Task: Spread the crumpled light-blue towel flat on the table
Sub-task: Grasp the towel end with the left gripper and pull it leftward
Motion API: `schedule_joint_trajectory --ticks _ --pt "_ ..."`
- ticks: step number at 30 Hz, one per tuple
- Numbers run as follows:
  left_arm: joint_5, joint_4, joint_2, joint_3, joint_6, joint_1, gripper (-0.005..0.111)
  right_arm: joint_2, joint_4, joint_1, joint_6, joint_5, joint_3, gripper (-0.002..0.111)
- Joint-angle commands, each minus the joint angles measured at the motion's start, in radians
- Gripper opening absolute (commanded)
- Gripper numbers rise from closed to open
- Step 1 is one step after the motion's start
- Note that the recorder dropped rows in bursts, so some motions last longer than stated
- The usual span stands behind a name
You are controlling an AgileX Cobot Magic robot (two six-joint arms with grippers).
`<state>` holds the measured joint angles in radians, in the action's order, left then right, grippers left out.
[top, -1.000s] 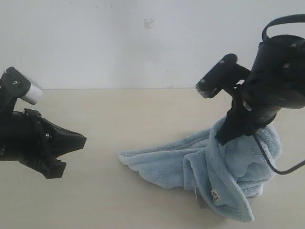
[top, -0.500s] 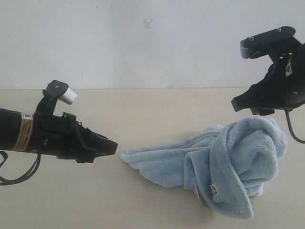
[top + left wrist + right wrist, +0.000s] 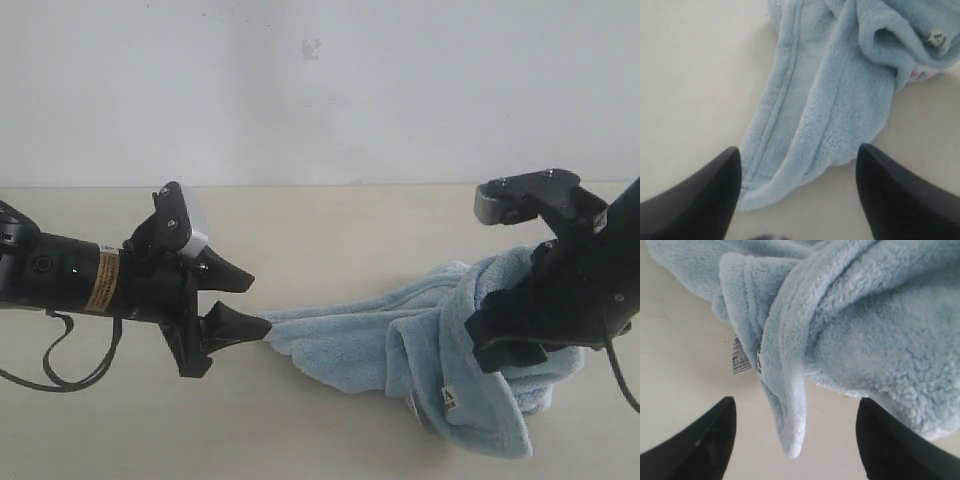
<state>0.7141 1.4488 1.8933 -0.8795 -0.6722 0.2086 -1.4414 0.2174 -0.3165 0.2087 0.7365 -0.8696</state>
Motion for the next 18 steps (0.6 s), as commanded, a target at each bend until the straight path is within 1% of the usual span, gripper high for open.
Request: schedule_joint_trajectory --ticks 1,4,7,10,11,12,14,15,17,18 --pt "0.056 -0.094 0.066 -0.032 0.198 0.002 0.063 -0.002 0.023 0.007 0.012 -0.097 0.06 0.065" --pt "0.099 -0.1 0.192 -0.117 0.187 0.002 0.063 -0.002 0.038 0.007 0.012 -0.136 0.09 0.065" --pt "0.141 -0.09 0.287 -0.158 0.138 0.002 0.063 -0.034 0.044 0.007 0.012 -0.15 0.09 0.065" --pt "0.145 -0.089 0.33 -0.183 0.138 0.002 0.062 -0.121 0.074 0.007 0.014 -0.15 0.088 0.065" --pt "0.141 -0.091 0.332 -0.183 0.138 0.002 0.06 -0.138 0.088 0.007 0.014 -0.146 0.078 0.062" --pt "0.129 -0.091 0.332 -0.183 0.138 0.002 0.058 -0.141 0.088 0.007 0.016 -0.135 0.066 0.057" --pt "0.113 -0.091 0.332 -0.183 0.138 0.002 0.046 -0.143 0.088 0.007 0.051 -0.111 0.045 0.041" --pt "0.104 -0.091 0.332 -0.183 0.131 0.002 0.039 -0.143 0.088 0.007 0.073 -0.093 0.035 0.029" --pt "0.104 -0.087 0.332 -0.183 0.092 0.002 0.019 -0.143 0.088 0.007 0.104 -0.069 0.027 0.003" --pt "0.106 -0.075 0.328 -0.183 0.076 0.002 0.009 -0.143 0.088 0.007 0.108 -0.064 0.027 0.0"
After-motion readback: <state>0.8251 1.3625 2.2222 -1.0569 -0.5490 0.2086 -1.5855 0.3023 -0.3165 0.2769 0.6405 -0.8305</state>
